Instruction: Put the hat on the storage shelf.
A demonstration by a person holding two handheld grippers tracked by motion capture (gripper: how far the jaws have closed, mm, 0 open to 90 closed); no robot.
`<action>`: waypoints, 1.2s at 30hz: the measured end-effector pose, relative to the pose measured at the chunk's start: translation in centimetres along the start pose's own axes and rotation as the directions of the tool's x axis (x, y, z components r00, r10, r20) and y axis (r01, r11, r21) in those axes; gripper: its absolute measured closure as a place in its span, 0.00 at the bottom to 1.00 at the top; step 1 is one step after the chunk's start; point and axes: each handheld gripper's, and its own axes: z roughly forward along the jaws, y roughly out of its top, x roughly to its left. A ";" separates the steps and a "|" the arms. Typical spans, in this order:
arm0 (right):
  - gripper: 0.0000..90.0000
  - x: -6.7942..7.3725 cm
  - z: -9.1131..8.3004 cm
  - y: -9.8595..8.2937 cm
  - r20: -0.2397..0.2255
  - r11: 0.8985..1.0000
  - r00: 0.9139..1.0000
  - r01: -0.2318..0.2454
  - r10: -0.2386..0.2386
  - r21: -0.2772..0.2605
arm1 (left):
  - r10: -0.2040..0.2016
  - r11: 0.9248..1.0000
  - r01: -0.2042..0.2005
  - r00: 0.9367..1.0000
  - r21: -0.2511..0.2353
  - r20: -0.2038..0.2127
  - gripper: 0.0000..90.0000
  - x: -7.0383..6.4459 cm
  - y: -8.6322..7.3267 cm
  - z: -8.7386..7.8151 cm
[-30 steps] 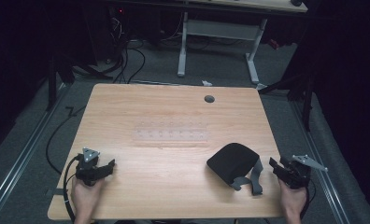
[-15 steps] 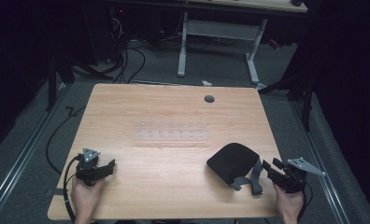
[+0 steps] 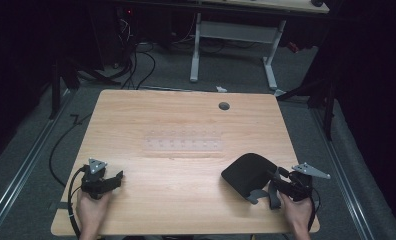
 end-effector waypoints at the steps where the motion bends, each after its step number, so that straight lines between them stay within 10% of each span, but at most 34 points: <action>1: 0.51 0.0 0.3 0.0 -0.002 1.000 1.000 0.001 -0.001 0.006 | 0.000 1.000 0.000 1.000 0.001 0.000 0.32 0.0 0.0 0.0; 36: 0.84 -0.6 2.9 -1.0 -0.200 0.994 0.980 0.015 0.006 0.107 | 0.003 1.000 -0.003 1.000 0.003 0.006 0.32 0.0 0.0 0.0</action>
